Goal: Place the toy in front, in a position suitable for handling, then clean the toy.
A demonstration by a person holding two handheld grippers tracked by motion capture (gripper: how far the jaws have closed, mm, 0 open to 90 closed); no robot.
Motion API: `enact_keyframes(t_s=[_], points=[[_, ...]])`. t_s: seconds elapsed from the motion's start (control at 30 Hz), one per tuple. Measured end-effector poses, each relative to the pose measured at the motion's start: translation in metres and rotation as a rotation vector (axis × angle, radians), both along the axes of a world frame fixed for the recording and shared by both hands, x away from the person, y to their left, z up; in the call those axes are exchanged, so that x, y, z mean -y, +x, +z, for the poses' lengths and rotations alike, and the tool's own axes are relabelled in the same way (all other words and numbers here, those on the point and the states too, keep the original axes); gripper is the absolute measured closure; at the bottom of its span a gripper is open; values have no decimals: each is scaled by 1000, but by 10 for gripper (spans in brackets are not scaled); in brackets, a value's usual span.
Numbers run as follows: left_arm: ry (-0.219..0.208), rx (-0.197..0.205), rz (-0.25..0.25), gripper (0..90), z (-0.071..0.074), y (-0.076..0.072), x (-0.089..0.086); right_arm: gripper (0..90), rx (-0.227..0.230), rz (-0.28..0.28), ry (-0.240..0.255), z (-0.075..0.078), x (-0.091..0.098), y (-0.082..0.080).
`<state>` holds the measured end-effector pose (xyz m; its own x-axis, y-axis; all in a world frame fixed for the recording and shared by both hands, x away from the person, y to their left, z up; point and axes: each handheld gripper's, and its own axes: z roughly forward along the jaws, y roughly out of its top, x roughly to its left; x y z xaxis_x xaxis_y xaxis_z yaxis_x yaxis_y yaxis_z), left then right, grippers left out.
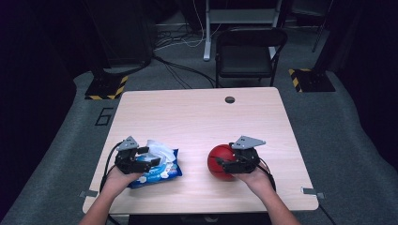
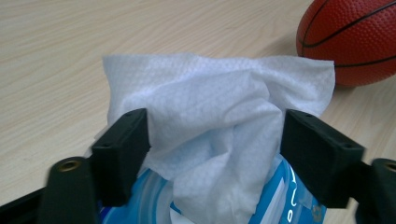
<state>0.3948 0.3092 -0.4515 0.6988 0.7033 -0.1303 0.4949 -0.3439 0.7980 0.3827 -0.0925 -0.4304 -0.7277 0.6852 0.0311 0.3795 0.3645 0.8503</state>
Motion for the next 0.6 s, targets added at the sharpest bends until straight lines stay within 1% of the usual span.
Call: enact_keyframes(t_s=[0.07, 0.1, 0.13, 0.17, 0.2, 0.23, 0.27, 0.3, 0.33, 0.37, 0.4, 0.43, 0.5, 0.6], points=[[6, 22, -3, 329, 0, -2, -1, 198, -3, 0, 3, 0, -1, 0], [6, 22, -3, 384, 0, -2, -1, 198, -3, 0, 3, 0, -1, 0], [8, 38, -3, 431, 0, -4, -2, 199, 2, 4, -1, 0, -1, 2], [8, 38, -3, 465, 0, -4, -2, 199, 2, 4, -1, 0, -1, 2], [15, 45, -11, 555, 2, -5, -3, 199, 2, 1, -3, 0, -2, 2], [15, 45, -11, 595, 2, -5, -3, 199, 2, 1, -3, 0, -2, 2], [18, 58, -14, 630, 2, -6, -3, 200, 1, 2, -4, 0, -2, 2], [18, 58, -14, 692, 2, -6, -3, 201, 1, 3, -4, 1, -2, 2], [23, 70, -24, 692, 3, -6, -3, 201, 1, 3, -4, 1, -2, 2], [26, 74, -23, 729, 4, -7, -2, 203, 1, 4, -3, 1, -2, 2], [25, 75, -27, 814, 4, -8, -2, 203, 1, 0, -4, 1, -2, 1], [26, 78, -32, 814, 5, -8, -2, 203, 1, 0, -4, 1, -2, 1], [31, 91, -28, 863, 8, -8, -1, 203, 4, 2, -8, 1, -2, 1], [33, 89, -27, 885, 11, -6, -1, 205, 2, -2, -6, 1, -2, 0]])
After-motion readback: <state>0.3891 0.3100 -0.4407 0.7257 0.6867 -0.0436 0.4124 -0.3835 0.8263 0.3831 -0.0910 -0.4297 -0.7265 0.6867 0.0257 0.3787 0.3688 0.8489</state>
